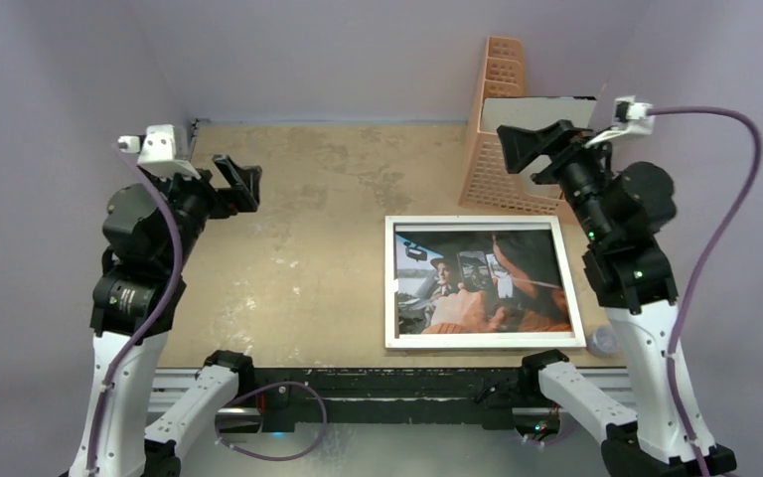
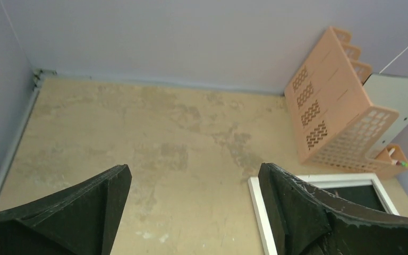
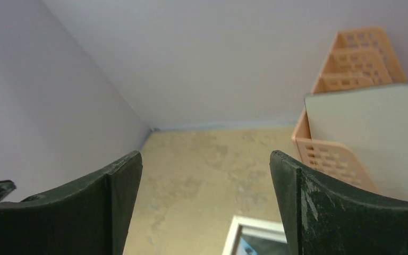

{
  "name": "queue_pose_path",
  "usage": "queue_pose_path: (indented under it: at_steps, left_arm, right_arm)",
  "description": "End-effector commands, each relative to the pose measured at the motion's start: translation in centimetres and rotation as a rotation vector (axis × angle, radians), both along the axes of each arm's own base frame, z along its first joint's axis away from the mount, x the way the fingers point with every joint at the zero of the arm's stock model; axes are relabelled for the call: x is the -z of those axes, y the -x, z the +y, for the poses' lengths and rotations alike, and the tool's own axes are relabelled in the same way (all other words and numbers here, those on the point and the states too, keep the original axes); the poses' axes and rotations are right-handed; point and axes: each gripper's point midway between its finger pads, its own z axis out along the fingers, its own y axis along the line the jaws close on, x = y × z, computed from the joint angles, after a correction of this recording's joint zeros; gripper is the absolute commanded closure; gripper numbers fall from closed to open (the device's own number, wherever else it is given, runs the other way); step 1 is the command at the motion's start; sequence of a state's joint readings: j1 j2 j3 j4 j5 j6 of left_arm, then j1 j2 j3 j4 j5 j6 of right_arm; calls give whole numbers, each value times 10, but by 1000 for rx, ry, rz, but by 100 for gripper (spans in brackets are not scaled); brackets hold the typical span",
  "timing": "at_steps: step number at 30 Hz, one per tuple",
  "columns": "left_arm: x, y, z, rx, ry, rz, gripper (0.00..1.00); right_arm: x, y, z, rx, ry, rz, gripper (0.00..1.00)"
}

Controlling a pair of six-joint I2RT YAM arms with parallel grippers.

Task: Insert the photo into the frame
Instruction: Turn over the photo frame at the center of the board.

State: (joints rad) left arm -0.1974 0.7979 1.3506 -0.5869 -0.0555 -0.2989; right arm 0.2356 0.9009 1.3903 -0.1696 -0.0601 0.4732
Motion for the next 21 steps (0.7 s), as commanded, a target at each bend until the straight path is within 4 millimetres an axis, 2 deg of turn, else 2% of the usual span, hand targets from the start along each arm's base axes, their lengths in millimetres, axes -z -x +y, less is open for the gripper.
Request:
queue_pose_path:
  at_steps: [1, 3, 6, 9, 13, 17, 21]
  left_arm:
    - [24, -4, -13, 55, 49, 26, 2]
    - [44, -6, -27, 130, 46, 67, 2]
    - [73, -13, -45, 216, 69, 136, 1]
    - [104, -27, -53, 219, 135, 228, 1]
    - [147, -41, -78, 306, 222, 337, 1]
    - [195, -46, -98, 338, 309, 461, 4]
    - [239, -37, -144, 367, 251, 581, 8]
  right_arm:
    - [48, -17, 6, -5, 30, 92, 6]
    - [73, -25, 9, -16, 43, 144, 2]
    - [105, -35, 14, -31, 69, 202, 1]
    - [132, -44, 15, -24, 72, 256, 1]
    - [162, -48, 19, -36, 63, 318, 1]
    - [198, -50, 22, -41, 46, 411, 2]
    - [234, -50, 24, -44, 44, 508, 5]
